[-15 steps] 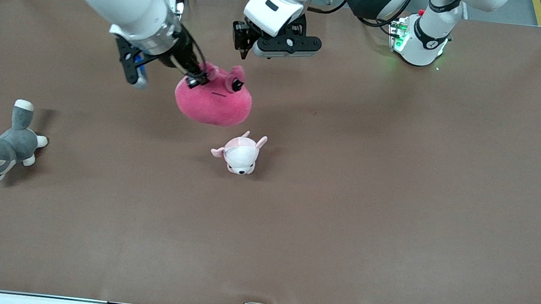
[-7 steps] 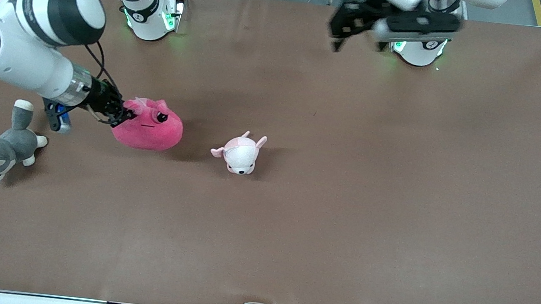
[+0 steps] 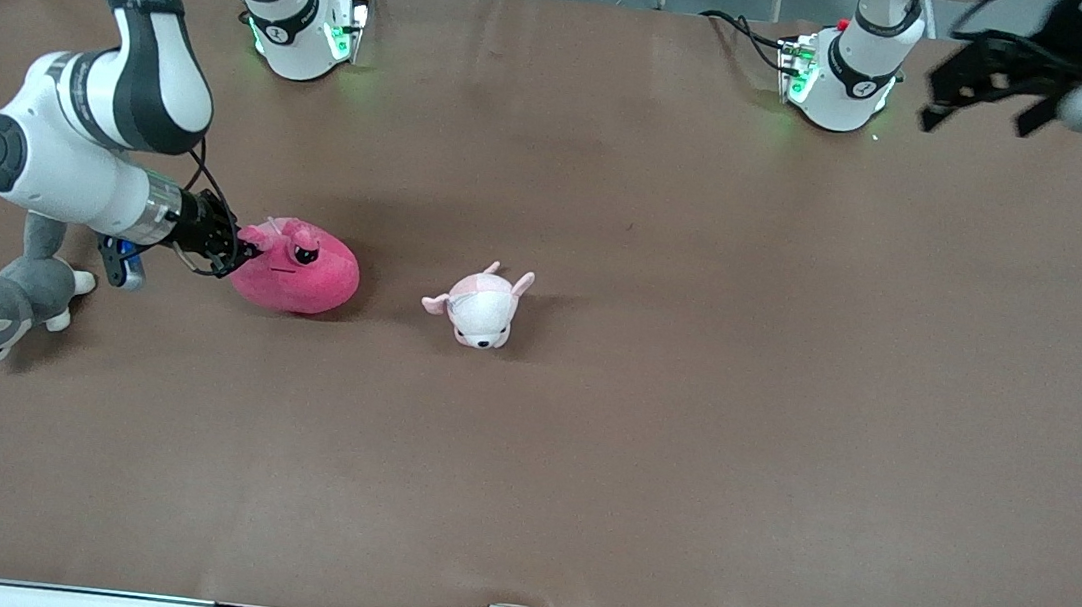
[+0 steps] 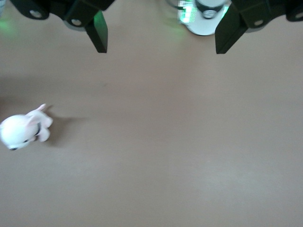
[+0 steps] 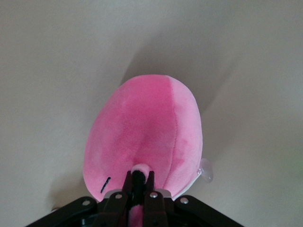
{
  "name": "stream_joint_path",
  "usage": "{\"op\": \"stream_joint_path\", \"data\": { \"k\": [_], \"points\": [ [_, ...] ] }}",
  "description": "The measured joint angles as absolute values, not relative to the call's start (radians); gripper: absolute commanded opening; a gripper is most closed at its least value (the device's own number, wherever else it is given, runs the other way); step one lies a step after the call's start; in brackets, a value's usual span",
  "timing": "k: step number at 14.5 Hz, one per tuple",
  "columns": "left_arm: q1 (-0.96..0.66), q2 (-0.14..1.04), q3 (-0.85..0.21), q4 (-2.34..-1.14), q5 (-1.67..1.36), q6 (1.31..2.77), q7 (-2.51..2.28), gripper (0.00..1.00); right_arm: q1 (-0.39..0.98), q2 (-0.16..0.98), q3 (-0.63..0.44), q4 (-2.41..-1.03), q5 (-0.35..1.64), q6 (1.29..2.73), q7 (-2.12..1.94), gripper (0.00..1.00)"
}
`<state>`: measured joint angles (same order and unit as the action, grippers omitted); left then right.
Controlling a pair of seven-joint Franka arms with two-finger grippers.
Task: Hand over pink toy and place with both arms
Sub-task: 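Carry the plush with the right gripper while the left gripper withdraws, then lower the pink plush beside the grey cat and open the right gripper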
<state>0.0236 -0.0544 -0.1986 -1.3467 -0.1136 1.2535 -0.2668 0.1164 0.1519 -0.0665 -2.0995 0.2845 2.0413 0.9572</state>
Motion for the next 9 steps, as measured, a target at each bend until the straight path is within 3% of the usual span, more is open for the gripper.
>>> {"op": "stream_joint_path", "data": {
  "k": [1,2,3,9],
  "points": [
    [0.081,-0.08,-0.198,-1.38,-0.114,1.253,-0.189,1.0,0.096,0.168,-0.066,-2.1,0.285,2.046,0.934,0.48],
    [0.127,-0.105,-0.198,-1.416,-0.114,1.255,-0.13,1.0,0.078,0.177,-0.067,-2.1,0.285,2.047,0.913,0.85],
    [0.158,-0.128,-0.197,-1.45,-0.114,1.263,-0.093,1.0,0.066,0.18,-0.067,-2.1,0.285,2.047,0.895,1.0],
    [0.175,-0.133,-0.206,-1.511,-0.108,1.381,-0.074,1.0,0.024,0.179,-0.065,-2.057,0.286,2.02,0.603,1.0]
  ]
}}
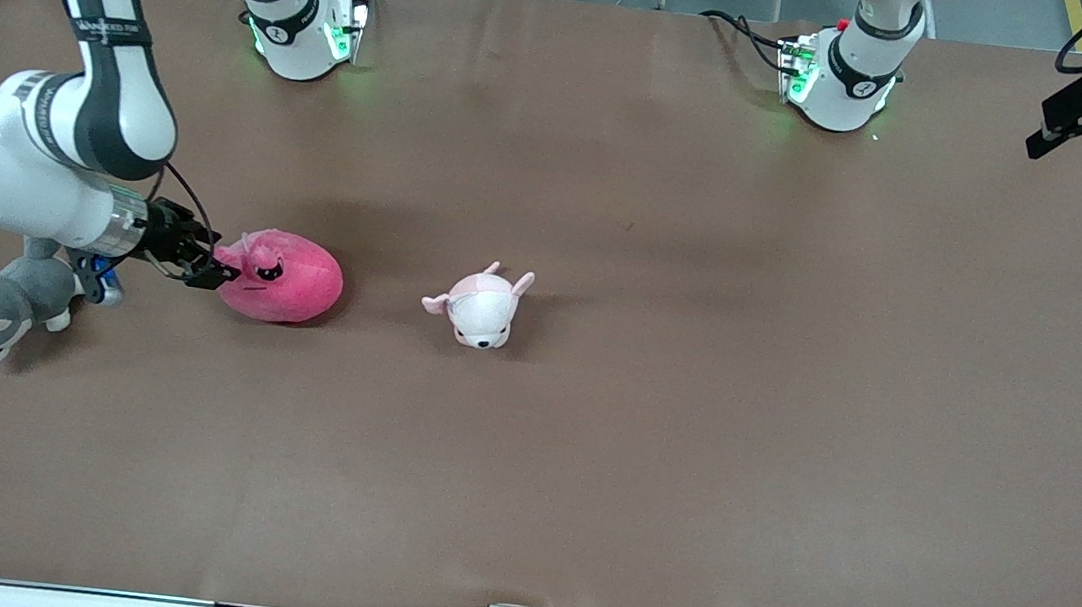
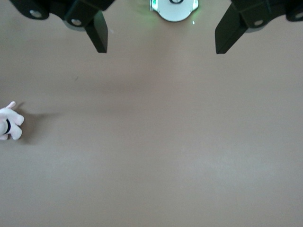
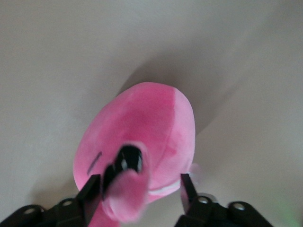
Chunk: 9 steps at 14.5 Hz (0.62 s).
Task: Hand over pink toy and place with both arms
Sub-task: 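Lower the pink plush beside the grey cat and open the right gripper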
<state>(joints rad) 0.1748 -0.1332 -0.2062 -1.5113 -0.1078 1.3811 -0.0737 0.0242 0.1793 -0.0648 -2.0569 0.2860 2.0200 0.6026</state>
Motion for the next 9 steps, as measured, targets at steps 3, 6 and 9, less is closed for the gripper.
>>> {"op": "stream_joint_path", "data": {
  "k": [3,6,9],
  "points": [
    [0.17,-0.086,-0.211,-1.472,-0.079,1.389,-0.074,1.0,-0.036,0.175,-0.066,-1.974,0.27,1.975,0.331,1.0],
    [0.17,-0.056,-0.215,-1.443,-0.069,1.391,-0.074,1.0,-0.05,0.171,-0.061,-1.875,0.129,1.933,0.186,1.0],
    [0.169,-0.033,-0.217,-1.414,-0.068,1.4,-0.074,1.0,-0.048,0.168,-0.05,-1.785,0.066,1.896,0.045,1.0]
  ]
}}
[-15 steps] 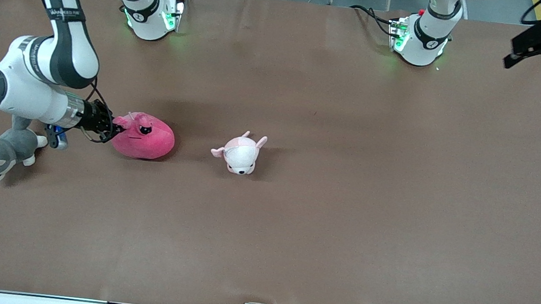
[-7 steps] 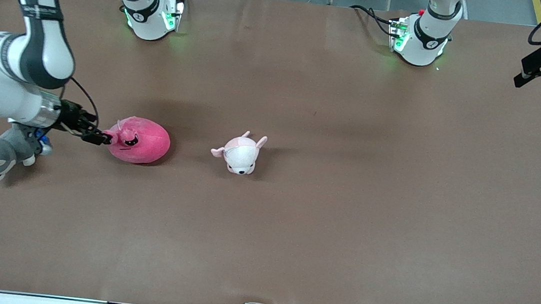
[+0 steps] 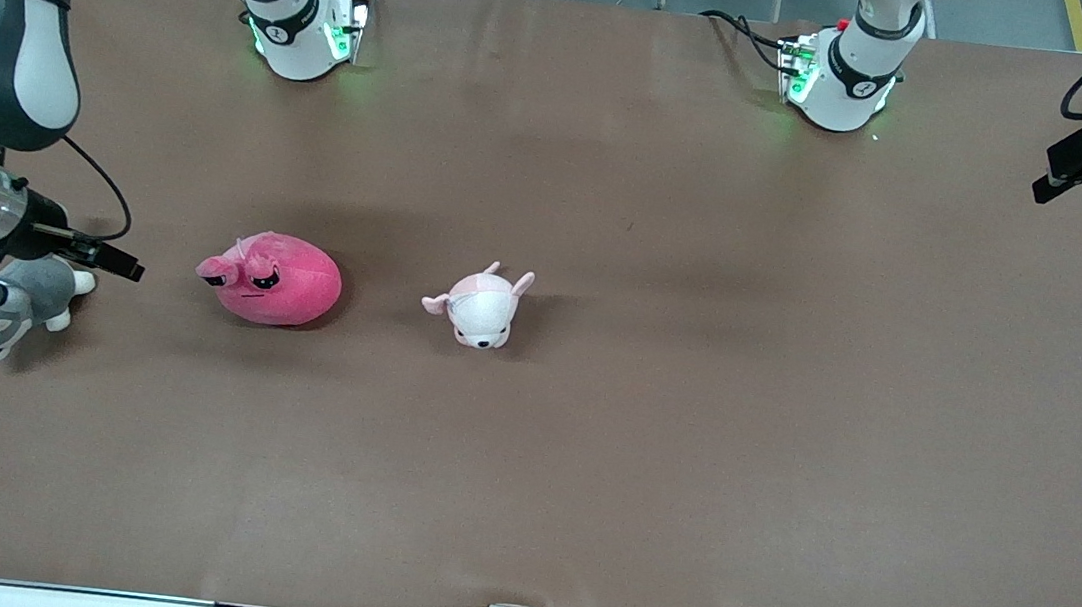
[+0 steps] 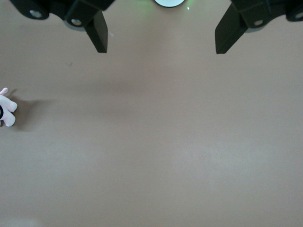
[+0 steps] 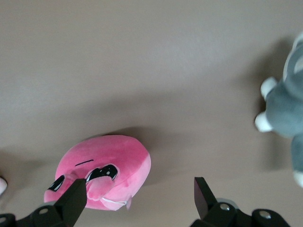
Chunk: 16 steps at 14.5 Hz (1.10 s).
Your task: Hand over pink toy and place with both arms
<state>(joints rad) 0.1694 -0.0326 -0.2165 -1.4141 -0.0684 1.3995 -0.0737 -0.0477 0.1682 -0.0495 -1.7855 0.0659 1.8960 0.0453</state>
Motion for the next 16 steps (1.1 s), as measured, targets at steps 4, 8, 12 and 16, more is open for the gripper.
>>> {"op": "stream_joint_path", "data": {
  "k": [4,8,12,16],
  "points": [
    [0.169,-0.023,-0.217,-1.408,-0.067,1.407,-0.076,1.0,-0.048,0.165,-0.048,-1.627,-0.006,1.7,-0.052,1.0],
    [0.17,-0.023,-0.217,-1.404,-0.065,1.408,-0.077,1.0,-0.038,0.162,-0.042,-1.483,-0.008,1.573,-0.061,1.0],
    [0.17,-0.022,-0.217,-1.404,-0.065,1.408,-0.077,1.0,-0.021,0.164,-0.041,-1.463,-0.015,1.567,-0.061,1.0],
    [0.178,-0.013,-0.214,-1.404,-0.065,1.408,-0.078,1.0,-0.01,0.165,-0.04,-1.462,-0.016,1.565,-0.062,1.0]
  ]
}}
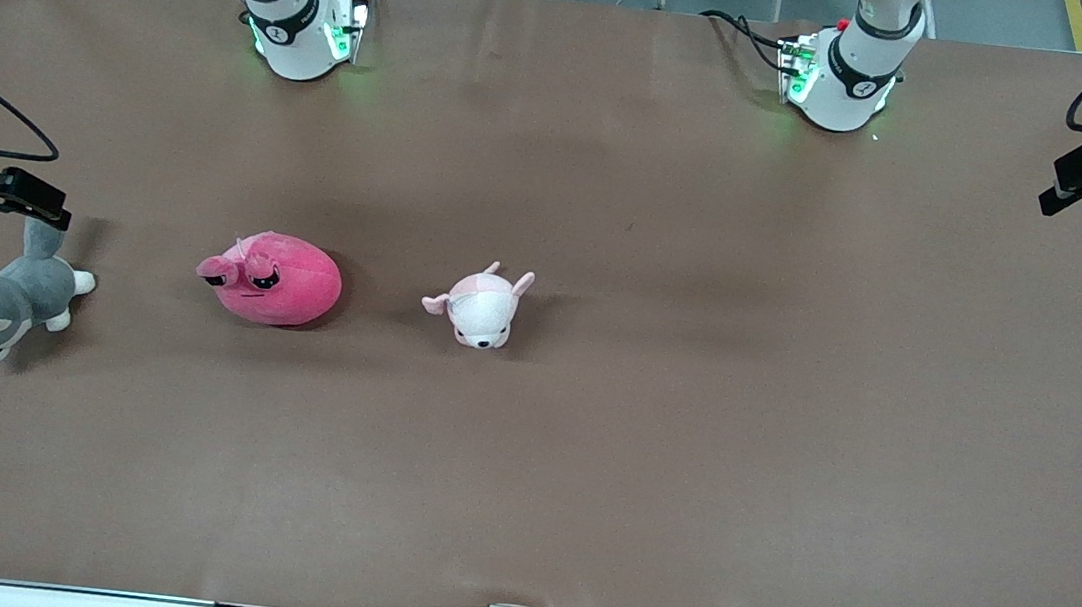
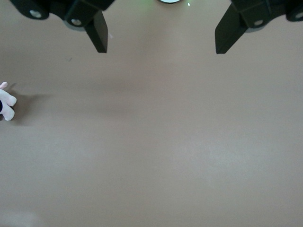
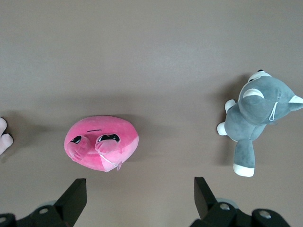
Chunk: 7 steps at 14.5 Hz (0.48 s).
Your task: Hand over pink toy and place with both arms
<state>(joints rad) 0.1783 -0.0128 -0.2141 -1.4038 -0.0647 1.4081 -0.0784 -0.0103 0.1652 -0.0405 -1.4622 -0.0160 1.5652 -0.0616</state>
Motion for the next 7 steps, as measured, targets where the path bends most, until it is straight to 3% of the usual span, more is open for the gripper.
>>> {"op": "stream_joint_path", "data": {
  "k": [7],
  "points": [
    [0.178,0.011,-0.209,-1.403,-0.06,1.408,-0.077,1.0,0.024,0.132,-0.039,-1.458,-0.016,1.442,-0.062,1.0]
  ]
}}
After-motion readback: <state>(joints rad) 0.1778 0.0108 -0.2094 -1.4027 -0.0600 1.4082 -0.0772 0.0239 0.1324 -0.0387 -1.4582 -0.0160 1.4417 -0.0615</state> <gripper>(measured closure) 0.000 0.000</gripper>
